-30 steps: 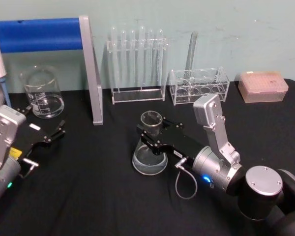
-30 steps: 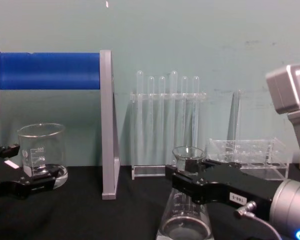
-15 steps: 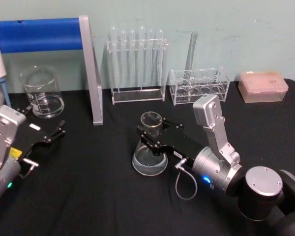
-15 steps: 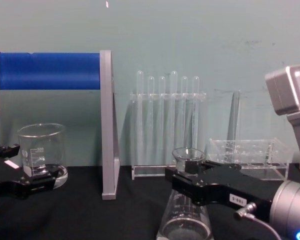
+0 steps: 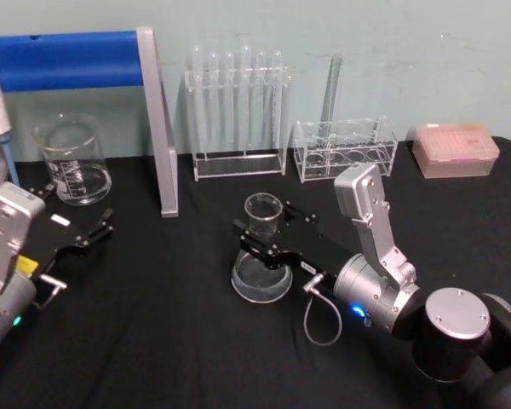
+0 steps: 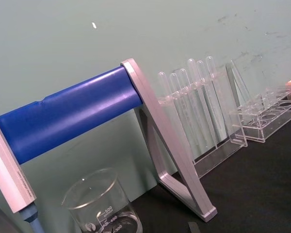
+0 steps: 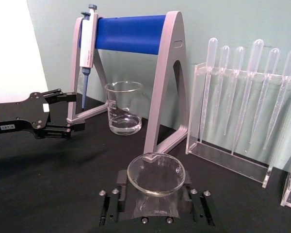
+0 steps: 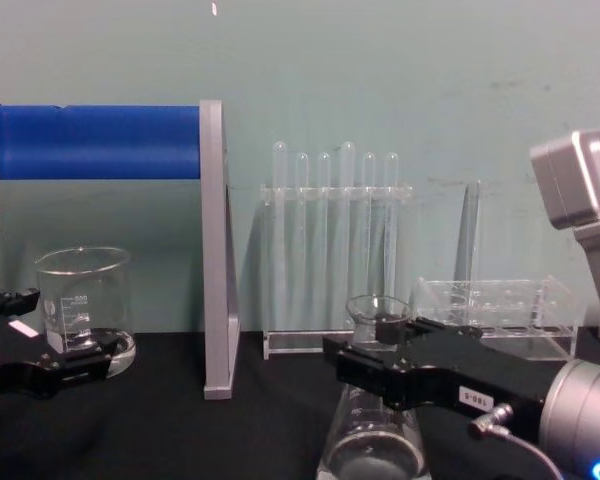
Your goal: Grasp the erlenmeyer flask with one hand, shake it three times, then place it back.
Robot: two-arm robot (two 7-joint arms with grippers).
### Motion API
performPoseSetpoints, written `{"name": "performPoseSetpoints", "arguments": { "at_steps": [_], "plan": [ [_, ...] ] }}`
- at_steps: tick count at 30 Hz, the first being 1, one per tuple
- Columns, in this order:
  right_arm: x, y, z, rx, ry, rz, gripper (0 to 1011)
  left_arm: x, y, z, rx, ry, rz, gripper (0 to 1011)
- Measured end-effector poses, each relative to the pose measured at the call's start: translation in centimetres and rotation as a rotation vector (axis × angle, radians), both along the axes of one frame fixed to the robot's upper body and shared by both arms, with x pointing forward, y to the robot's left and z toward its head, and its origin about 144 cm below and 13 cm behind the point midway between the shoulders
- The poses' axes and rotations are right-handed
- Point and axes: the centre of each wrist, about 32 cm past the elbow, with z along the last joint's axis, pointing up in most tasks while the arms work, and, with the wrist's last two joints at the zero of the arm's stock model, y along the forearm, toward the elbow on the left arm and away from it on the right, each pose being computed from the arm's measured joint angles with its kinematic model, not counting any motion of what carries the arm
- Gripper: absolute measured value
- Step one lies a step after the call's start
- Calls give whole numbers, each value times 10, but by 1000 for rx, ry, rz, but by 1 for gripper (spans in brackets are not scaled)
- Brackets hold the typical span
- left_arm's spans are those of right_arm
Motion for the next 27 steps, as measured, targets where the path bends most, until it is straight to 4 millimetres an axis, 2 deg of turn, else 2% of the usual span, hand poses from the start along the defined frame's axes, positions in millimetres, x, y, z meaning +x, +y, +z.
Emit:
{"name": "performPoseSetpoints", "arguments": {
  "at_steps": [1, 8, 13, 27],
  "plan": [
    [0, 0, 0, 0, 0, 0, 658, 0, 0, 0, 0, 0, 0, 1001],
    [0, 0, 0, 0, 0, 0, 893, 0, 0, 0, 0, 0, 0, 1001],
    [0, 0, 0, 0, 0, 0, 1002, 0, 0, 0, 0, 0, 0, 1001],
    [-2, -3, 0, 0, 2, 5, 1002, 0, 0, 0, 0, 0, 0, 1001]
  ]
}}
